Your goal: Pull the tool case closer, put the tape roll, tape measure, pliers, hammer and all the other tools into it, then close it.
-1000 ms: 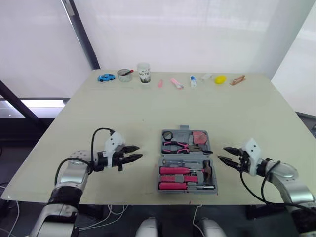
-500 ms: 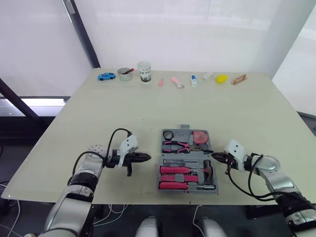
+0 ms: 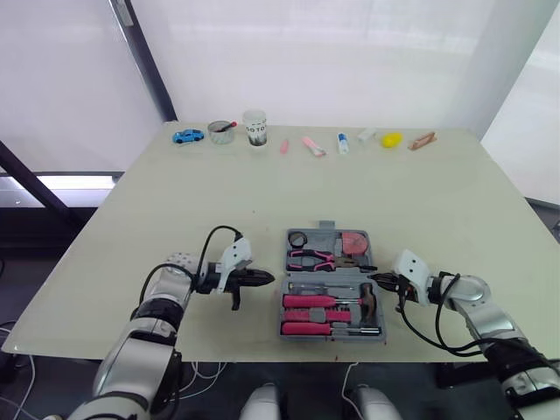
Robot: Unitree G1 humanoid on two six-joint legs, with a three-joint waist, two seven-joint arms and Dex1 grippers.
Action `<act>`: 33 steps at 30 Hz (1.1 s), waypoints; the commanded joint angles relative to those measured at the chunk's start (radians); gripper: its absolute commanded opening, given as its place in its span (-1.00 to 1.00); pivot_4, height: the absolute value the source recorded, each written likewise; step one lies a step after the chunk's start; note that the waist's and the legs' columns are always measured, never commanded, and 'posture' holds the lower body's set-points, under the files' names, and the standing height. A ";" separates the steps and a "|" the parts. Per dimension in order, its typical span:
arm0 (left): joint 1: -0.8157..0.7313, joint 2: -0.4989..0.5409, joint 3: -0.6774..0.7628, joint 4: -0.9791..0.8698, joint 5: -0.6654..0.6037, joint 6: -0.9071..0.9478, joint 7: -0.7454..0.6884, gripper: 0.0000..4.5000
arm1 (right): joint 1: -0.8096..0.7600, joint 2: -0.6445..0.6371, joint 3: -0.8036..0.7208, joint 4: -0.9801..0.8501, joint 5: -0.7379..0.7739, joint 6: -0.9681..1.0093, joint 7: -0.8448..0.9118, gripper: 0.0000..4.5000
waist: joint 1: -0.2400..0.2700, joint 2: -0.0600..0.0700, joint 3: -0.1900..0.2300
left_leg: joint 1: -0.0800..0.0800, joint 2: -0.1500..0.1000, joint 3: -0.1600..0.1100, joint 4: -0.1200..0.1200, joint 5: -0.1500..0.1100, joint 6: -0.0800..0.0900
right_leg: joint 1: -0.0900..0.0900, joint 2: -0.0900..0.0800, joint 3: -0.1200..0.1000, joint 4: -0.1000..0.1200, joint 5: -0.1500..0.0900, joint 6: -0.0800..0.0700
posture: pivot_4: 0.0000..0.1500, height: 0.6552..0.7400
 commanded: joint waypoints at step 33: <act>0.026 -0.119 -0.040 -0.054 0.039 0.039 -0.065 -1.00 | 0.061 -0.010 0.001 -0.135 0.048 0.070 0.105 -0.97 | 0.003 0.000 0.000 | 0.000 0.000 -0.001 0.002 0.000 0.000 | 0.000 0.000 0.000 0.001 0.000 0.000 | 1.00 1.00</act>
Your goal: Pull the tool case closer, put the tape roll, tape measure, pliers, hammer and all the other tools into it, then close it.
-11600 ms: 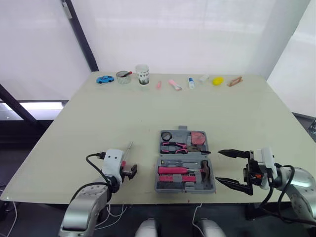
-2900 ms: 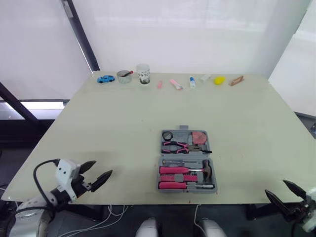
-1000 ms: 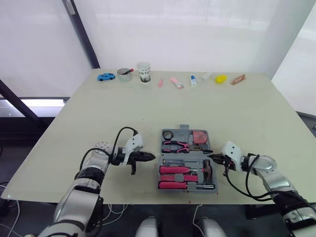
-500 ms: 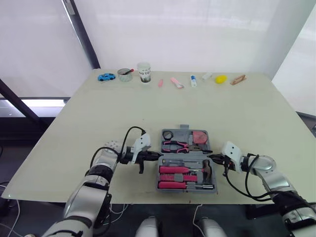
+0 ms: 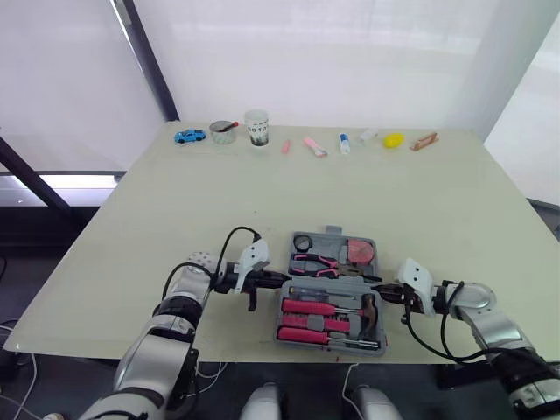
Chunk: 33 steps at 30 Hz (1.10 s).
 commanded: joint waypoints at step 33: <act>0.115 0.029 -0.042 -0.185 -0.022 0.129 -0.082 -1.00 | -0.035 0.022 0.000 -0.002 -0.003 -0.033 0.008 -0.97 | -0.019 0.000 0.000 | 0.000 0.000 0.000 0.000 0.000 0.000 | 0.000 0.000 0.000 0.001 0.000 0.000 | 1.00 1.00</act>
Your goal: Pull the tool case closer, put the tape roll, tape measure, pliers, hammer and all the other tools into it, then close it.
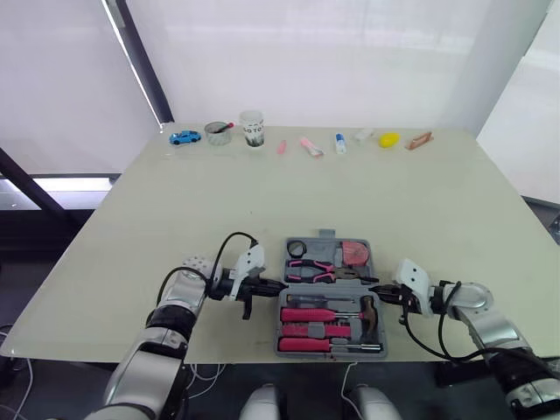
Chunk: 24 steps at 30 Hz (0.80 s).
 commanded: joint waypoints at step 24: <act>0.188 0.135 -0.034 -0.650 -0.222 0.257 -0.060 -1.00 | -0.194 -0.036 -0.239 -0.005 0.412 0.617 0.036 0.99 | -0.006 0.000 0.000 | 0.001 0.000 -0.001 0.001 0.000 0.000 | 0.000 0.000 0.001 0.002 0.000 0.000 | 1.00 1.00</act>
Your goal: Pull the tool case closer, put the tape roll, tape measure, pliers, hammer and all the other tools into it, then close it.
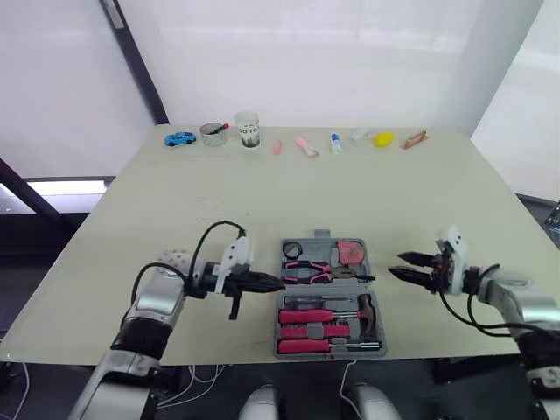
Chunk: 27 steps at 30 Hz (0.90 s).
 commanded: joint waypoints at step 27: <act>-0.001 -0.043 -0.278 0.116 0.181 -0.185 0.044 -1.00 | -0.556 0.307 -0.047 0.872 -0.142 -0.079 0.121 0.99 | -0.004 0.004 -0.002 | 0.000 0.000 0.002 0.000 0.000 0.000 | 0.000 0.000 0.002 0.000 0.001 0.001 | 1.00 1.00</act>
